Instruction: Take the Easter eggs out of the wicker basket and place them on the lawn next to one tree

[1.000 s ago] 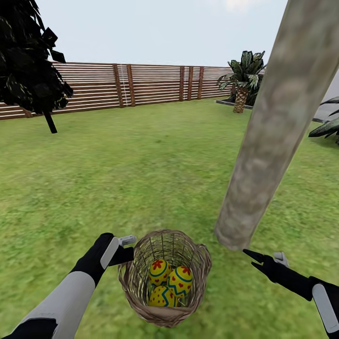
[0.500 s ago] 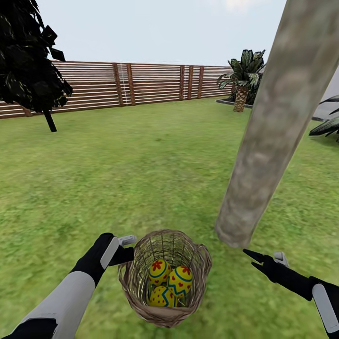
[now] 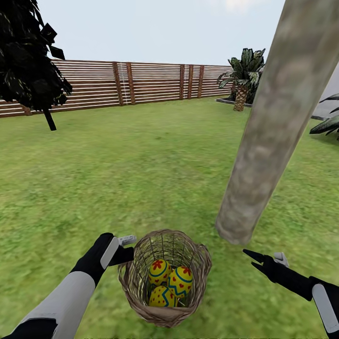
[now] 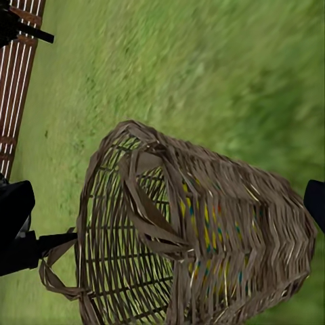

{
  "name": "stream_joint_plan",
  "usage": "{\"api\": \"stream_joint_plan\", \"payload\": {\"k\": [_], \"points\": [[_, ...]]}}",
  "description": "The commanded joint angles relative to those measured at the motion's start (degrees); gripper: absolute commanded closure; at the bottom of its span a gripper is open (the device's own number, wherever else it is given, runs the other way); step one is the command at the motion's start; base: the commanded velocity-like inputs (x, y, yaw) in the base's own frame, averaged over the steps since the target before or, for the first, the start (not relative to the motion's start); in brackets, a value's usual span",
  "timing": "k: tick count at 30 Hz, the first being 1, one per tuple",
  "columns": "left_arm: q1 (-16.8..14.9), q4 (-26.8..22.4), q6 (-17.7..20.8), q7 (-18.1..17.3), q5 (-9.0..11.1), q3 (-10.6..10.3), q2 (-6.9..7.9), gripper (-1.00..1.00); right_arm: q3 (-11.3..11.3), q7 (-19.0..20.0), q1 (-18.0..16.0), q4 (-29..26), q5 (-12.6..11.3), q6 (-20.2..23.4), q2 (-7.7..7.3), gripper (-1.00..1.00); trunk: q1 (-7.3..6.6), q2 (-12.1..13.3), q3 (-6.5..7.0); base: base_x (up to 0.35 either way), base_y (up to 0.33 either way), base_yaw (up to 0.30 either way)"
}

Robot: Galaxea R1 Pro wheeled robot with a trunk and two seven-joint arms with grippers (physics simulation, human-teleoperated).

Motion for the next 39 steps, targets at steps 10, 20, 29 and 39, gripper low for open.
{"api": "stream_joint_plan", "payload": {"k": [10,20,29,39], "points": [[-0.03,-0.05,0.10,0.55,1.33,0.02,-0.02,1.00,-0.04,0.21,-0.04,0.00,0.03,0.28,-0.02,-1.00,2.19,-4.05,-1.85,0.000,0.000,0.000],[-0.03,-0.09,0.10,0.55,1.33,0.11,0.07,1.00,-0.10,0.23,-0.04,0.00,0.03,0.33,-0.01,-1.00,2.63,-4.85,-2.21,0.000,0.000,0.000],[-0.03,-0.03,0.02,0.55,1.33,0.17,0.12,1.00,-0.09,0.23,-0.04,0.00,0.03,0.32,0.01,-1.00,2.63,-4.85,-2.21,0.000,0.000,0.000],[-0.03,-0.09,-0.08,0.55,1.33,0.08,0.08,-1.00,-0.10,0.23,-0.04,0.00,0.03,0.33,-0.03,-1.00,2.63,-4.85,-2.21,0.000,0.000,0.000]]}}
